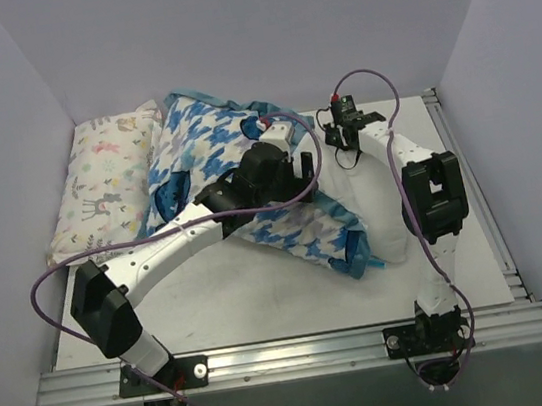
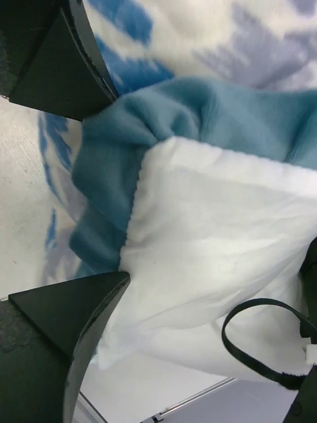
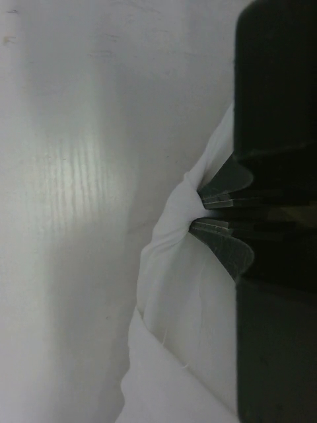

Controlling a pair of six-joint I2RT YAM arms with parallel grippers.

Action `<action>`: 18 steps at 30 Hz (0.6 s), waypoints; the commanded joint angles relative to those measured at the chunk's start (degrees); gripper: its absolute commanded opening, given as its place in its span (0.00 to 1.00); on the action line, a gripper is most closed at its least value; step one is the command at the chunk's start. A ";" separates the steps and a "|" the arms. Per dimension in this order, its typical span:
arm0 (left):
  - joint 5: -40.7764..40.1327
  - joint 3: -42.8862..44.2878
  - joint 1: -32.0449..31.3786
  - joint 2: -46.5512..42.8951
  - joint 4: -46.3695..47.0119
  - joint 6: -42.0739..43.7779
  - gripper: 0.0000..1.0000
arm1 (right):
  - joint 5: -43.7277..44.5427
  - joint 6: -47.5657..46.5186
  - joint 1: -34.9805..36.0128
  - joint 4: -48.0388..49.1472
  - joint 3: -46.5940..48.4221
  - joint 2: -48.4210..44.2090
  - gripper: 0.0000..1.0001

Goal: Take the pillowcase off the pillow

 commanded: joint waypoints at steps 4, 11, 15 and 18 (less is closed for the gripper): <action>-0.42 2.51 0.10 7.20 8.38 -2.83 0.90 | 0.67 -0.64 1.36 -6.69 -5.73 -4.14 0.00; -8.75 0.77 3.43 2.30 5.22 -3.62 0.00 | 2.07 -0.91 -0.22 -8.35 -4.51 -14.42 0.59; -6.66 -2.66 8.26 -2.10 5.66 -3.62 0.00 | 3.74 -0.64 -0.05 -10.73 -0.81 -22.41 0.75; -3.33 -3.28 9.93 -3.24 6.27 -2.83 0.00 | 5.23 -0.47 0.39 -11.79 -0.54 -28.64 0.80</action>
